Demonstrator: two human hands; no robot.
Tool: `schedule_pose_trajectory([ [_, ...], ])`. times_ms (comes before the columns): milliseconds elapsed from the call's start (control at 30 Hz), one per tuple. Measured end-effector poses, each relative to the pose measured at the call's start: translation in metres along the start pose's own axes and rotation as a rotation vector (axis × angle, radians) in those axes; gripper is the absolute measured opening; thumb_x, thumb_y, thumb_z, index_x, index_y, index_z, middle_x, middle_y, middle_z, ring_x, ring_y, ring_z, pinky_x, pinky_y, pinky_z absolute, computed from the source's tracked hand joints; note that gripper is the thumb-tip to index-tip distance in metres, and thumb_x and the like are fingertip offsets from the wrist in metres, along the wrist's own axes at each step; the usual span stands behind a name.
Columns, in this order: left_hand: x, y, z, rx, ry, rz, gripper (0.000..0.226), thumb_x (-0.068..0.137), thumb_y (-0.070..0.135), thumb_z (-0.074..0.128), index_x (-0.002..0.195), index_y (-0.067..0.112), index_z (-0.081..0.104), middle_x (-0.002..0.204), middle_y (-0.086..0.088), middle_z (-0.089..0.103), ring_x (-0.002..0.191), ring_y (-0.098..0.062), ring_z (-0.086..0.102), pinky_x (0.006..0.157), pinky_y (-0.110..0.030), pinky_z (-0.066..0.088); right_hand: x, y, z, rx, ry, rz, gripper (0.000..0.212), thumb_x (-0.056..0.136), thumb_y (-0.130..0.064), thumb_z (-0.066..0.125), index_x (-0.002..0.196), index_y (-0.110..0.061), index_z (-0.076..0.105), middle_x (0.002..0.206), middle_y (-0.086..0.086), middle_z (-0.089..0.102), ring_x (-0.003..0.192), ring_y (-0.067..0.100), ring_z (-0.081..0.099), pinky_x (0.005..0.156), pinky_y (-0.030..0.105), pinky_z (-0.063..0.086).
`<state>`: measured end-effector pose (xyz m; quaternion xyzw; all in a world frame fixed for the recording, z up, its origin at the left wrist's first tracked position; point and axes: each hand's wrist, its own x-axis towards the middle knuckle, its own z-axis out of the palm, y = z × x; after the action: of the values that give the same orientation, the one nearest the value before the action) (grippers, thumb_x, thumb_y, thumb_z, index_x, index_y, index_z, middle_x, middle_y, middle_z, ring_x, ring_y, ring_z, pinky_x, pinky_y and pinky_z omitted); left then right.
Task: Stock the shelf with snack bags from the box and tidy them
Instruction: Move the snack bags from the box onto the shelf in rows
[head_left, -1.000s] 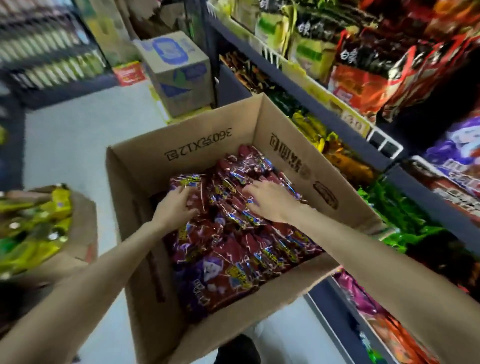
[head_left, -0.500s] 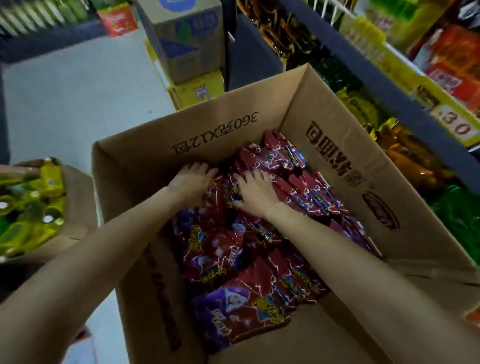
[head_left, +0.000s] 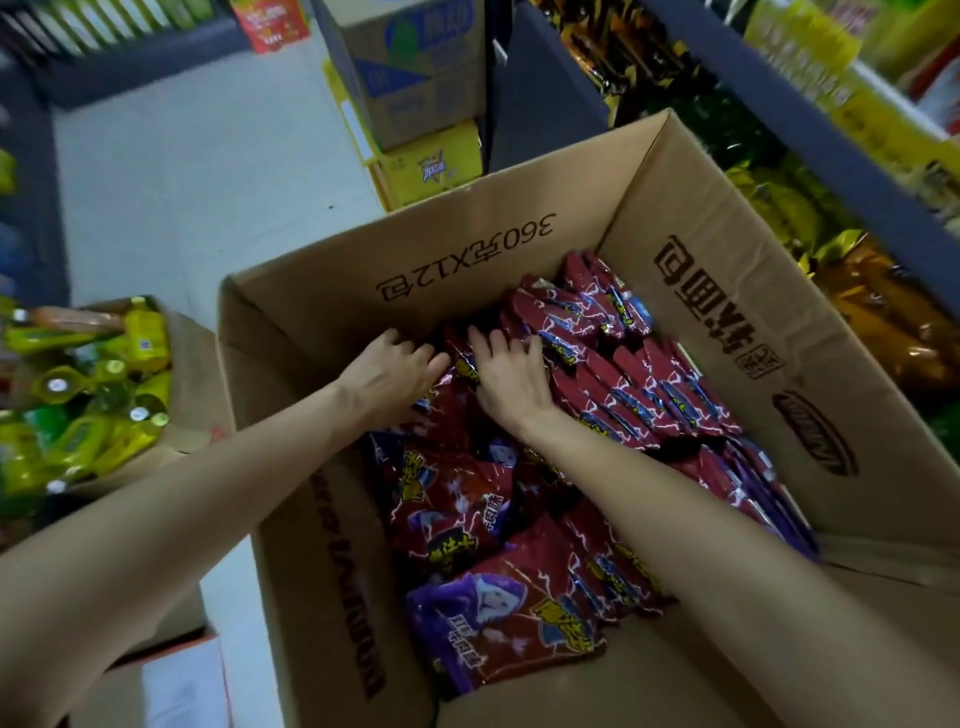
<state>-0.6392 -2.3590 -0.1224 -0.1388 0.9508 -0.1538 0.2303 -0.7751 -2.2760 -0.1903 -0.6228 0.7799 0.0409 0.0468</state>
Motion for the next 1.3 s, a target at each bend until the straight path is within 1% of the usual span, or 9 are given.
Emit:
schedule_pose_trajectory([
  [133,-0.006,-0.003,-0.008,-0.071,0.06,-0.001,0.066,0.081,0.048,0.063,0.131,0.018,0.033,0.117,-0.004,0.053,0.102,-0.021,0.055,0.088,-0.033,0.041,-0.009,0.011,-0.026,0.269,0.049,0.002,0.066,0.085,-0.016,0.062,0.143,-0.009,0.031,0.131,0.013,0.045,0.118,0.03,0.046,0.098,0.04,0.039],
  [267,-0.025,-0.017,-0.038,-0.243,0.322,0.008,0.063,0.071,0.049,0.072,0.122,0.021,0.047,0.104,-0.005,0.056,0.09,-0.023,0.055,0.074,-0.035,0.047,-0.032,0.048,-0.076,0.486,0.178,0.003,0.066,0.081,-0.007,0.064,0.142,-0.011,0.037,0.125,0.009,0.046,0.117,0.024,0.044,0.097,0.03,0.039],
  [433,-0.048,-0.009,-0.071,-0.378,0.552,0.017,0.058,0.073,0.05,0.07,0.119,0.02,0.051,0.11,-0.005,0.057,0.1,-0.025,0.055,0.09,-0.039,0.045,-0.092,0.101,-0.123,0.628,0.229,0.14,0.065,0.085,-0.012,0.065,0.143,-0.023,0.037,0.123,0.002,0.041,0.115,0.013,0.043,0.093,0.02,0.035],
  [667,-0.043,0.04,-0.094,-0.53,0.477,-0.006,0.066,0.076,0.054,0.067,0.129,0.02,0.046,0.123,-0.004,0.052,0.1,-0.023,0.058,0.089,-0.035,0.044,-0.153,0.137,-0.109,0.341,0.072,0.143,0.062,0.087,-0.008,0.056,0.143,-0.027,0.035,0.13,0.006,0.045,0.122,0.022,0.036,0.099,0.031,0.034],
  [800,-0.03,0.062,-0.094,-0.567,0.398,0.014,0.066,0.081,0.052,0.063,0.134,0.021,0.039,0.128,-0.003,0.046,0.11,-0.022,0.052,0.094,-0.034,0.039,-0.156,0.136,-0.105,0.167,-0.006,0.157,0.072,0.088,-0.036,0.06,0.147,-0.034,0.019,0.142,0.011,0.038,0.128,0.031,0.037,0.105,0.042,0.032],
  [900,-0.023,0.07,-0.093,-0.573,0.403,0.0,0.065,0.081,0.05,0.064,0.134,0.02,0.04,0.128,-0.004,0.046,0.11,-0.023,0.052,0.094,-0.034,0.038,-0.152,0.132,-0.102,0.036,-0.07,0.219,0.09,0.08,-0.05,0.067,0.147,-0.038,0.008,0.134,0.014,0.046,0.118,0.032,0.051,0.094,0.042,0.042],
  [1067,-0.032,0.07,-0.1,-0.717,0.488,-0.078,0.066,0.078,0.057,0.062,0.131,0.024,0.042,0.12,0.004,0.056,0.106,-0.015,0.052,0.088,-0.03,0.044,-0.165,0.139,-0.118,0.103,0.103,0.287,0.092,0.079,-0.042,0.071,0.148,-0.037,0.01,0.117,0.007,0.058,0.103,0.027,0.06,0.079,0.037,0.05],
  [1167,-0.055,0.071,-0.12,-1.059,0.604,-0.172,0.066,0.07,0.059,0.066,0.124,0.029,0.046,0.105,0.01,0.061,0.094,-0.007,0.059,0.078,-0.026,0.048,-0.2,0.14,-0.148,0.157,0.296,0.349,0.09,0.078,-0.045,0.071,0.148,-0.036,0.015,0.113,0.003,0.06,0.096,0.024,0.063,0.07,0.034,0.051],
  [1300,-0.073,0.086,-0.161,-1.552,0.767,-0.227,0.041,0.068,0.033,0.074,0.103,0.03,0.052,0.087,0.015,0.069,0.081,0.0,0.066,0.067,-0.013,0.05,-0.265,0.151,-0.197,0.379,0.605,0.487,0.086,0.075,-0.047,0.074,0.144,-0.036,0.025,0.109,0.003,0.064,0.084,0.024,0.065,0.063,0.034,0.051],
])
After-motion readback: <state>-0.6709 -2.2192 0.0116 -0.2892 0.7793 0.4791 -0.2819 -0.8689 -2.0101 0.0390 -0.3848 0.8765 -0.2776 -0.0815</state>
